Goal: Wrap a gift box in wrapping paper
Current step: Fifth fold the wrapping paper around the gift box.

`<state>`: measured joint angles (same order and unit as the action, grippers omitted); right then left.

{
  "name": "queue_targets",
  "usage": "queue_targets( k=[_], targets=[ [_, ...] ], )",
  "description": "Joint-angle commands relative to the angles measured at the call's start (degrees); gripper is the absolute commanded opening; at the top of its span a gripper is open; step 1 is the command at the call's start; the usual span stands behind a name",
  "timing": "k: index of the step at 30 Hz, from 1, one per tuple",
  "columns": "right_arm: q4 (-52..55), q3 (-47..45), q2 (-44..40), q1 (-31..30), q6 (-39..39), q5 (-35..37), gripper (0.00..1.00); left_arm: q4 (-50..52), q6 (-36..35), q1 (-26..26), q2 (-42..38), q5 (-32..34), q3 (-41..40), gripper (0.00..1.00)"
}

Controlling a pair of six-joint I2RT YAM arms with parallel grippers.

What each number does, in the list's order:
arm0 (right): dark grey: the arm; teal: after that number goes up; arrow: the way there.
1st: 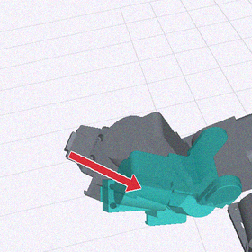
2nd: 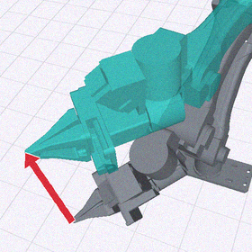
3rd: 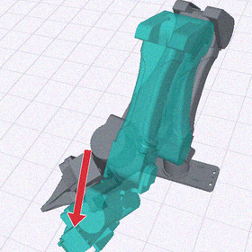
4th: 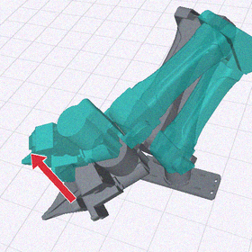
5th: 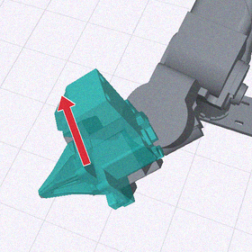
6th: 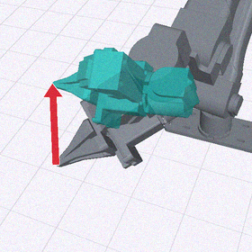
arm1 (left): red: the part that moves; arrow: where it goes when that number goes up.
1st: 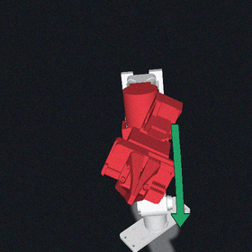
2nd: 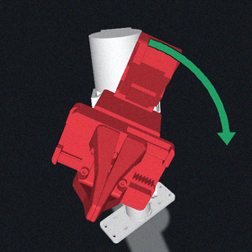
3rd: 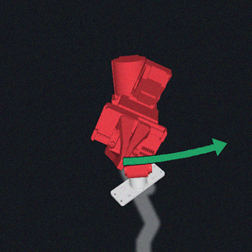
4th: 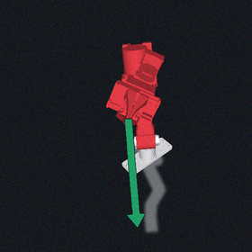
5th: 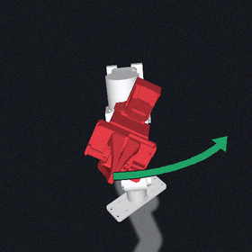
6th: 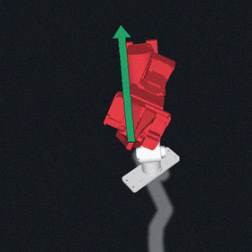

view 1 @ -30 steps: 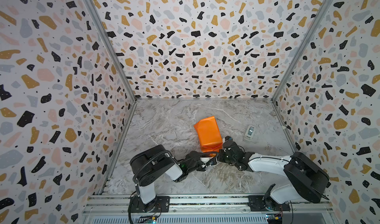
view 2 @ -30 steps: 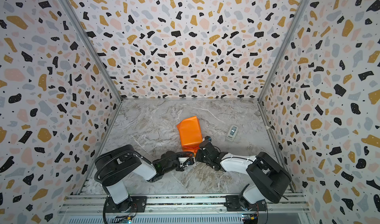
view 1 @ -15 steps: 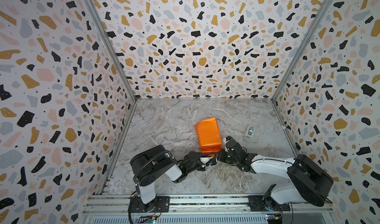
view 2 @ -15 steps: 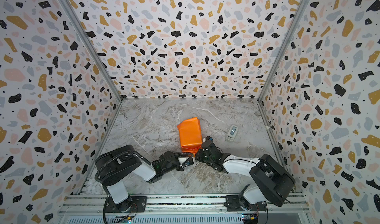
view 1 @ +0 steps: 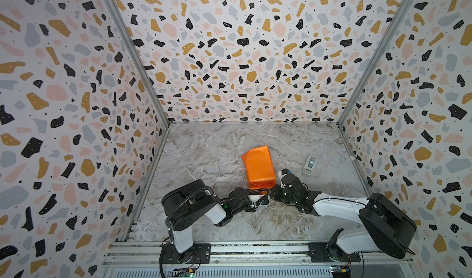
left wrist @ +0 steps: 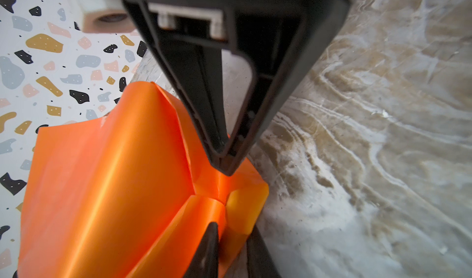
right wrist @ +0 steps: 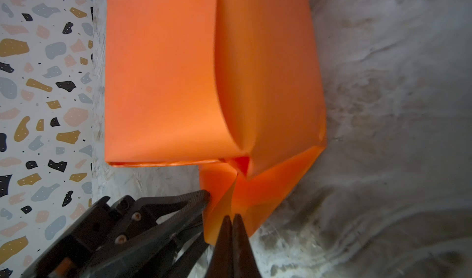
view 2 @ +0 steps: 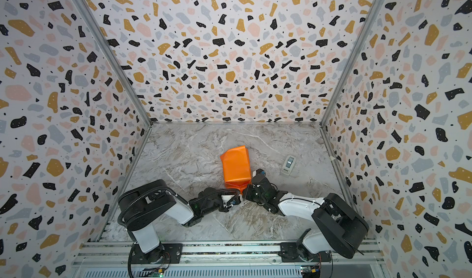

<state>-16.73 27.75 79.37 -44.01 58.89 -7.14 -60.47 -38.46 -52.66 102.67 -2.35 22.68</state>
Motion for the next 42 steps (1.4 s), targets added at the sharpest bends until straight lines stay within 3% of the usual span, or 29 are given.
queue_targets(
  k=[1, 6, 12, 18, 27, 34, 42],
  targets=[
    [0.0, -1.2, -2.8, 1.3, -0.4, -0.3, 0.0, 0.0, -0.5, 0.3, 0.4, -0.4, 1.5, 0.16],
    [0.9, -2.8, -5.1, 4.4, -3.2, -1.5, 0.01, 1.4, -0.9, 0.3, 0.6, -0.5, 1.9, 0.1],
    [4.8, -3.1, -8.5, 8.3, -12.1, -3.3, 0.12, 4.5, 0.0, 0.3, -0.4, -1.2, 3.3, 0.0],
    [6.4, -3.4, -10.7, 9.6, -24.3, -5.2, 0.22, 7.1, 4.1, 1.0, -1.9, -2.3, 4.8, 0.0],
    [10.0, 0.3, -14.1, 12.7, -31.7, -5.6, 0.36, 4.2, 9.7, 2.9, -5.7, -4.4, 2.5, 0.0],
    [11.3, 7.6, -8.6, 13.6, -33.3, -7.0, 0.64, 4.7, 11.6, 3.9, -6.3, -5.1, 2.7, 0.0],
    [8.9, 14.1, 1.9, 13.6, -32.7, -8.7, 0.72, 4.4, 13.5, 4.1, -6.4, -5.6, 2.8, 0.0]
  ],
)
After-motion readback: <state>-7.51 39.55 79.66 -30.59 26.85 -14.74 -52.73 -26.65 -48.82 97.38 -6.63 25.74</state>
